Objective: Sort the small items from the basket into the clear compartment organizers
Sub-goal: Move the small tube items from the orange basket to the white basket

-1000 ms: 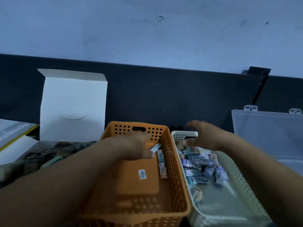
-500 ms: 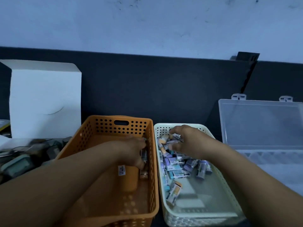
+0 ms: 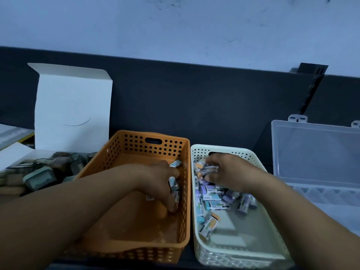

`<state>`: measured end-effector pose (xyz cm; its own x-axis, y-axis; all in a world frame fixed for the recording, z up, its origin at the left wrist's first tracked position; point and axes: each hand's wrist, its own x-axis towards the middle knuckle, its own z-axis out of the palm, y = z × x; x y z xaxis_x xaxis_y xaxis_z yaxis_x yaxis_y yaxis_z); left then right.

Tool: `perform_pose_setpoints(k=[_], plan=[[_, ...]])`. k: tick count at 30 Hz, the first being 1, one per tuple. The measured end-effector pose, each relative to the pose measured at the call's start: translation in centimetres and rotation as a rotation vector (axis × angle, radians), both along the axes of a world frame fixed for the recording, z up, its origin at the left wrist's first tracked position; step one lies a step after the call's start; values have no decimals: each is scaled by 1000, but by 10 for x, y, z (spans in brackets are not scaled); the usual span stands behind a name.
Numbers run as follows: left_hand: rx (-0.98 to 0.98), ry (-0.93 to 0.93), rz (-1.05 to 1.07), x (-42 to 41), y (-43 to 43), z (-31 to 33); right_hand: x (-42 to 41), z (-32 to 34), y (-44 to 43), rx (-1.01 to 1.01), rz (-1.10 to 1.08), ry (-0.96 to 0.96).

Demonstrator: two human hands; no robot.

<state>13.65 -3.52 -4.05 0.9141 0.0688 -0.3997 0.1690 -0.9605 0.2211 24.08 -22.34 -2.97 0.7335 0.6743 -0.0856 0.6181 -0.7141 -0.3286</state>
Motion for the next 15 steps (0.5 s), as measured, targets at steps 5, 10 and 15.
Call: perform_pose_setpoints(k=[5, 10, 15], plan=[[32, 30, 65, -7, 7, -1, -1, 0, 1, -10, -3, 2], [41, 53, 25, -9, 4, -3, -2, 0, 2, -9, -5, 14], [152, -27, 27, -7, -11, -9, -3, -1, 2, -9, -6, 23]])
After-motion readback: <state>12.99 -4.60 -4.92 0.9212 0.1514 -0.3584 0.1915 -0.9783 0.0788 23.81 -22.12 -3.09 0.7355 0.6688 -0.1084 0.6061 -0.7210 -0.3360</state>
